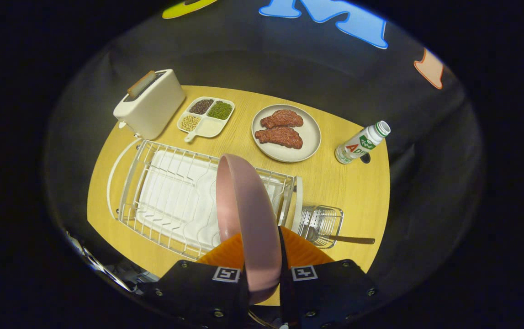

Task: Take the plate from the dish rack, then take the spoon from the basket and place it into the plate.

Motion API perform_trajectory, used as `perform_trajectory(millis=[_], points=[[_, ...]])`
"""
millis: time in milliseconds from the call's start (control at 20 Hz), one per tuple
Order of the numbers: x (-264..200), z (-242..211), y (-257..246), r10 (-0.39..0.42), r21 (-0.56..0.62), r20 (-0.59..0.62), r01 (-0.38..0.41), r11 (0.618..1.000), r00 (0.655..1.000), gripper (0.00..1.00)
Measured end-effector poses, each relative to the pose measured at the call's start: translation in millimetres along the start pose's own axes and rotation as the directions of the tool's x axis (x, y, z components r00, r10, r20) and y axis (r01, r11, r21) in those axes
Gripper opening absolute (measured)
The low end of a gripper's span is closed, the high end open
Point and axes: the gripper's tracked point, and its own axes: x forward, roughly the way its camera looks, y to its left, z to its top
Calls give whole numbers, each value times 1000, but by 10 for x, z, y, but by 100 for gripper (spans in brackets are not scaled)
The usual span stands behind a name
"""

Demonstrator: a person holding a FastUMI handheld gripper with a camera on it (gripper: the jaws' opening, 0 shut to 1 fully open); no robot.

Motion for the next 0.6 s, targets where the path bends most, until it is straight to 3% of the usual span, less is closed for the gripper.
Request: perform_trajectory(millis=[200, 400, 600], points=[[-247, -256, 81, 156, 123, 56, -162, 979, 986, 26], [-389, -676, 261, 324, 253, 92, -337, 907, 942, 26], [-307, -1199, 454, 413, 333, 89, -418, 845, 906, 26]])
